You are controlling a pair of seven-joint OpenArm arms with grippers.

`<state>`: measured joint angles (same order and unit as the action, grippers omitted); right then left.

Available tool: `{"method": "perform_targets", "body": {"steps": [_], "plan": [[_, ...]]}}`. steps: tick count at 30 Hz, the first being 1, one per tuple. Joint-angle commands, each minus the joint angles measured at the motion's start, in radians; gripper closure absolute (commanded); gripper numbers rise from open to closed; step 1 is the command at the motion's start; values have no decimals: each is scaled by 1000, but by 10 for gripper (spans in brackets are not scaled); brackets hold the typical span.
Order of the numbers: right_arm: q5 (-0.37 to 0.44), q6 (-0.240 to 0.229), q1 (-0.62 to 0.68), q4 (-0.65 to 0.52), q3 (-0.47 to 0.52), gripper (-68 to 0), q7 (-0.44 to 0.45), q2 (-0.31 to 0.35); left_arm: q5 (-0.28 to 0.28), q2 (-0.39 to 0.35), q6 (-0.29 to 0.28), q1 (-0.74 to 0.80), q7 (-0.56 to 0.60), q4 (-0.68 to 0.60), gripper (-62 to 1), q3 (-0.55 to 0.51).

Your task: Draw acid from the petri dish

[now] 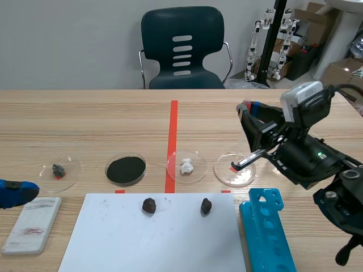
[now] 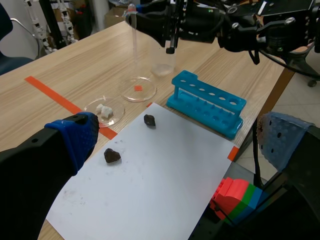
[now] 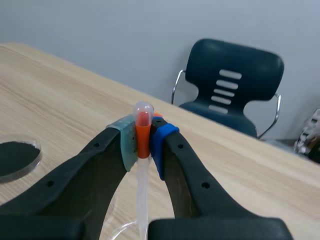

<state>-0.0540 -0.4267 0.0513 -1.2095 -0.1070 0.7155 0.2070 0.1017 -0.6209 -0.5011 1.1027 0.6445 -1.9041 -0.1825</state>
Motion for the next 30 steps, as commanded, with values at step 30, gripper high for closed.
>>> {"method": "perform_targets", "body": {"steps": [30], "plan": [[242,-140,853,-847,277,-51,-24,173,10,8,-3,8,16,-8,-623,4]]}}
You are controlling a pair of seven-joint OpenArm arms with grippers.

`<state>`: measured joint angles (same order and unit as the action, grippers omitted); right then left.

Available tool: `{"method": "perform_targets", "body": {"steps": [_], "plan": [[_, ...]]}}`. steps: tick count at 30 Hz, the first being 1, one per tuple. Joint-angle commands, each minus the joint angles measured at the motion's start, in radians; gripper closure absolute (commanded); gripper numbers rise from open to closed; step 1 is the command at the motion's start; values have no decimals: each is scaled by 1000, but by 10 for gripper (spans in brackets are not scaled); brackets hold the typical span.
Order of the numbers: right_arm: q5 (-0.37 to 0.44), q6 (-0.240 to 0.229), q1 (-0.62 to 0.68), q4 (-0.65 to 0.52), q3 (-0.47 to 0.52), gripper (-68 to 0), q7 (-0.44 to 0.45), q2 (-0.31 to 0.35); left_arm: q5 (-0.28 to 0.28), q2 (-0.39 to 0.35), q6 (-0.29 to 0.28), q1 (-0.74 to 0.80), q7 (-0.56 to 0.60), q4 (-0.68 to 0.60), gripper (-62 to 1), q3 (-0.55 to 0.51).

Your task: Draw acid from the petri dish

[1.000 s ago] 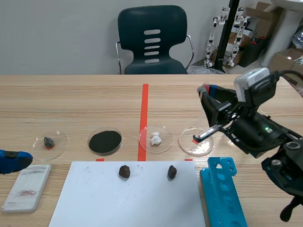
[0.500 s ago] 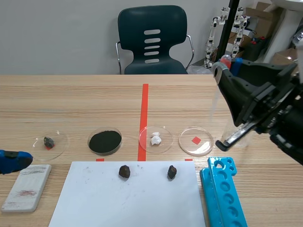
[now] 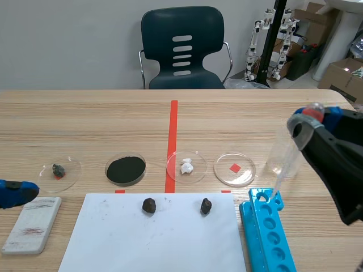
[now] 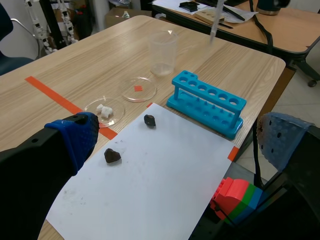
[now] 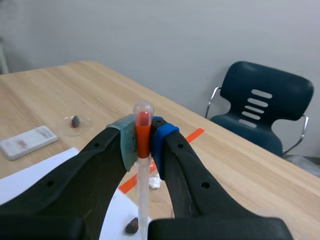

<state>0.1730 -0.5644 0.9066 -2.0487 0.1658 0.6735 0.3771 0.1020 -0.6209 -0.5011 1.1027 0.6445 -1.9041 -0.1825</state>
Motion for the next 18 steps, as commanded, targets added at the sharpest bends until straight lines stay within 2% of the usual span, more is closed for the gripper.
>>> {"method": "perform_targets", "body": {"steps": [1,8,18], "plan": [[14,-13,16,-8,13,-51,27,3,9,8,-3,8,16,-8,-623,4],[7,-21,96,-8,49,-51,40,3,9,8,-3,8,16,-8,-623,4],[7,-21,97,-8,50,-51,39,3,9,8,-3,8,16,-8,-623,4]]}}
